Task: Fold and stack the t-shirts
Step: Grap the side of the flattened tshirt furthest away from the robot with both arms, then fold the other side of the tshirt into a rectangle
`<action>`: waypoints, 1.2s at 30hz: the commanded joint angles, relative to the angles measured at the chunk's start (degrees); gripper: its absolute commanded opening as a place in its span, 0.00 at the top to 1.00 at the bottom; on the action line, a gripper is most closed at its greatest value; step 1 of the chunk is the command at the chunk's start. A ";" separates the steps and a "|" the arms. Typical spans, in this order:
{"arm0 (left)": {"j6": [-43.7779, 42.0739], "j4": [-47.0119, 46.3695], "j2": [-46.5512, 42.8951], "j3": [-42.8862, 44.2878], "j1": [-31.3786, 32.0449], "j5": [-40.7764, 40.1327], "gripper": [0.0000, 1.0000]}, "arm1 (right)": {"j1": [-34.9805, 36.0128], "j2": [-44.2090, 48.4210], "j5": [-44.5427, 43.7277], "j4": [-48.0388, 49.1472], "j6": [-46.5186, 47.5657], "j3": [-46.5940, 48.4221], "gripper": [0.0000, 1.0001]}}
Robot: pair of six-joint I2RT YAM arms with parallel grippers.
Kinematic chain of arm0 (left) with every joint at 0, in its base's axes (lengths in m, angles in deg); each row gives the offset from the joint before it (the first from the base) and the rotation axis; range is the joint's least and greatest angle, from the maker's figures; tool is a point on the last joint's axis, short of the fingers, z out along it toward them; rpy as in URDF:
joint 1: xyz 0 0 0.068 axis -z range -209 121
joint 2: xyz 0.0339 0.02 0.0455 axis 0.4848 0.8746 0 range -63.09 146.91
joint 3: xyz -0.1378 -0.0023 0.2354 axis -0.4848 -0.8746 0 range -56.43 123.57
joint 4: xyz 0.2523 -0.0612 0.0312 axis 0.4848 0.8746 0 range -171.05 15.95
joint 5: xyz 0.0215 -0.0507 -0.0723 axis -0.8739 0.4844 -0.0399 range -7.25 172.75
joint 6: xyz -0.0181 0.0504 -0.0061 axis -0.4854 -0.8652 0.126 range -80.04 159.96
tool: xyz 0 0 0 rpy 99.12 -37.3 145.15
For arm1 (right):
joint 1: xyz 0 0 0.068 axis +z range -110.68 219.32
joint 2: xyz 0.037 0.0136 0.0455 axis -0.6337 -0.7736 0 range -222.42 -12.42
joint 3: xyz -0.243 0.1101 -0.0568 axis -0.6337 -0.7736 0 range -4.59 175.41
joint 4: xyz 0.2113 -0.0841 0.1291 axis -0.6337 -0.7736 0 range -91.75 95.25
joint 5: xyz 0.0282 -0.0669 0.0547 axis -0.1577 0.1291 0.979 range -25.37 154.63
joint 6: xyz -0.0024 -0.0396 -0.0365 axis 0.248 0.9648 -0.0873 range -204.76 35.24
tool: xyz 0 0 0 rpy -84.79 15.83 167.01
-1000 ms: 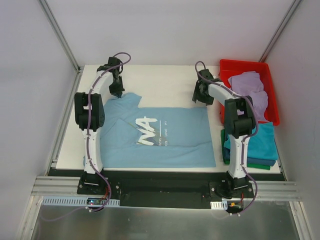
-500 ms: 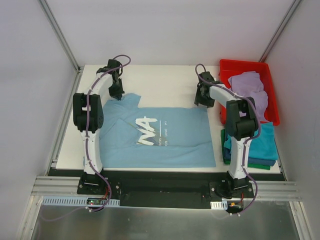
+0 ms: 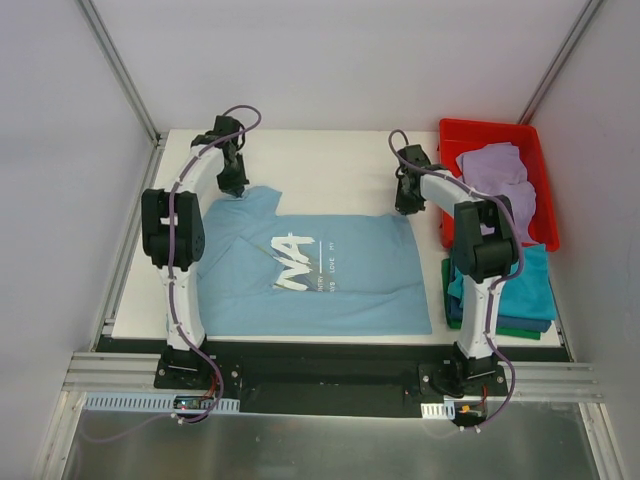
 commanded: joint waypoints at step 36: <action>19.00 -9.60 -67.63 -60.31 5.07 -18.35 1.00 | 4.88 42.01 6.47 7.15 2.60 -36.03 1.00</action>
